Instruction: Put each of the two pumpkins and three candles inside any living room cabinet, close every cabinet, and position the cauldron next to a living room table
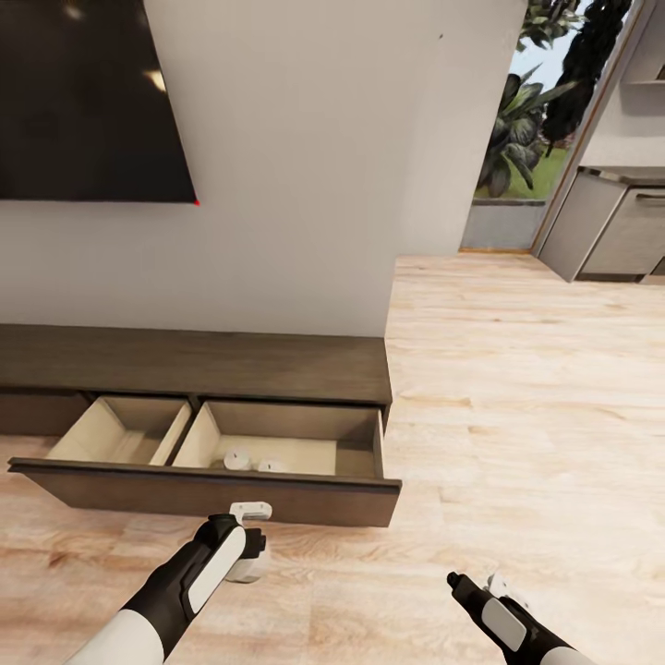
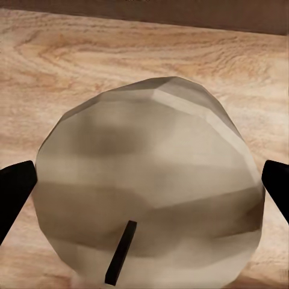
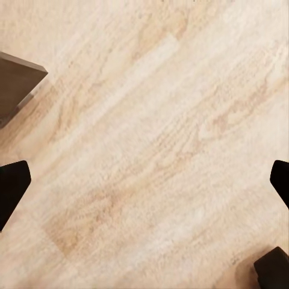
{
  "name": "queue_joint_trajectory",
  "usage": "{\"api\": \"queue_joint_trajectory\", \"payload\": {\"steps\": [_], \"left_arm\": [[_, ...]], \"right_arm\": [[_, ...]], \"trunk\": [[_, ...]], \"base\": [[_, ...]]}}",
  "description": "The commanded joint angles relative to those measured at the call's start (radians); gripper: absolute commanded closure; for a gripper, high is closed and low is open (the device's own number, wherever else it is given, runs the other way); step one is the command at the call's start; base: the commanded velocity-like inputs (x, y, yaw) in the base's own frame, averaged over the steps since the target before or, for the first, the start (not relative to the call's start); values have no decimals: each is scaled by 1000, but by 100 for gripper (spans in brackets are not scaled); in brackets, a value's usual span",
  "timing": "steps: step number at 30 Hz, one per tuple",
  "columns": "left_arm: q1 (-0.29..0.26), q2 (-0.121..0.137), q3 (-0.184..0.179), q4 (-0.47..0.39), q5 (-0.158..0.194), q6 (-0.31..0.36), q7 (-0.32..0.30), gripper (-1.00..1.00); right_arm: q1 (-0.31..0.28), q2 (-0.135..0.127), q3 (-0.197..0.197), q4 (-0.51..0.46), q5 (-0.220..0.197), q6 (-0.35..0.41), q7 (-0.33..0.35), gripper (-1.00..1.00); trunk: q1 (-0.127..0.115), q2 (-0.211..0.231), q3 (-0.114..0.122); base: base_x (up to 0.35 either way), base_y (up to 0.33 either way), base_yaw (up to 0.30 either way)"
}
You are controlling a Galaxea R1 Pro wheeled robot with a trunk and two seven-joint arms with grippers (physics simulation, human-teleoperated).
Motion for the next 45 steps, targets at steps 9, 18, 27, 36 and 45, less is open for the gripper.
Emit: {"api": "queue_joint_trajectory", "payload": {"steps": [9,18,27,36,45], "left_arm": [[-1,1,-7,0,10,1,10,100],[-1,1,-7,1,9,1,10,100],[-1,1,-7,2,9,1,10,100],[-1,1,-7,4,9,1,10,100],[-1,1,-7,4,10,1,11,100]], "right_arm": [[0,-1,7,-4,-7,5,-9,-100],[0,-2,8,-4,-7,5,-9,-100],[0,-1,8,-5,-6,5,-8,-100],[0,-1,8,-5,-6,5,-7,-100],[0,-1,9,-5,-6,5,-8,-100]], "trunk": [[-35,63,27],[-69,126,56],[-104,189,84],[-138,252,112],[-173,315,140]], "base": [[0,0,0],[0,0,0],[0,0,0],[0,0,0],[0,0,0]]}}
